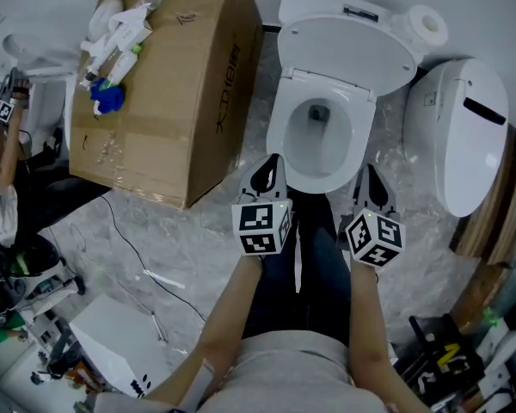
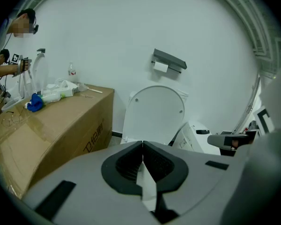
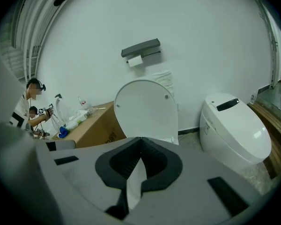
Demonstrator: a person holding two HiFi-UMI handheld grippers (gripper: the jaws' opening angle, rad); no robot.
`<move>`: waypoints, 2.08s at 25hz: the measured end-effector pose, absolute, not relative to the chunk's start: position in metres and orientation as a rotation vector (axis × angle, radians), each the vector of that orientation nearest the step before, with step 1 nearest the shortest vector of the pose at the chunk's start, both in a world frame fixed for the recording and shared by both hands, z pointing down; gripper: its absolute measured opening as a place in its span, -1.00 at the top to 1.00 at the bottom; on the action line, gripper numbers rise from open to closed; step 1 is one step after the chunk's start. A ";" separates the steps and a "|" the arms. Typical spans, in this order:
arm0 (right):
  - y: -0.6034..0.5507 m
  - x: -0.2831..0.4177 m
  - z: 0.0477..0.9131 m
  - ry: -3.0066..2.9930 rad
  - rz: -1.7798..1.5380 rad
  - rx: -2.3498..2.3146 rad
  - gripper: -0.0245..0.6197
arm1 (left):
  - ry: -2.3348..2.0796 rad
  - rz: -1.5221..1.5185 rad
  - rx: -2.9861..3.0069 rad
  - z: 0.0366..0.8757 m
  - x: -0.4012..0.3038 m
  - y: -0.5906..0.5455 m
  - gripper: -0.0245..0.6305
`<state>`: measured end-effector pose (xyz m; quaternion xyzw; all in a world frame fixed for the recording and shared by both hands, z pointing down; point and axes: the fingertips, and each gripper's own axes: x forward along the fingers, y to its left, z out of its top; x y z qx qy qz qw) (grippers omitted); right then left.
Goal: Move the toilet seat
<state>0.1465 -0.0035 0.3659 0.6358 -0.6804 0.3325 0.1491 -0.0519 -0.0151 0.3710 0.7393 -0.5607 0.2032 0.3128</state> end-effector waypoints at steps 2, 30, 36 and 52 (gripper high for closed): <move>-0.004 0.150 0.374 -1.955 0.972 1.807 0.88 | -1.476 0.543 1.924 0.379 -0.051 -0.015 0.87; 0.000 0.161 0.472 -1.955 1.099 1.595 0.88 | -1.377 0.719 1.828 0.467 -0.069 -0.008 0.87; 0.011 0.156 0.499 -1.918 1.141 1.592 0.88 | -1.335 0.743 1.783 0.500 -0.081 -0.004 0.86; 0.035 0.156 0.570 -1.813 1.253 1.528 0.85 | -1.258 0.794 1.634 0.593 -0.088 0.001 0.74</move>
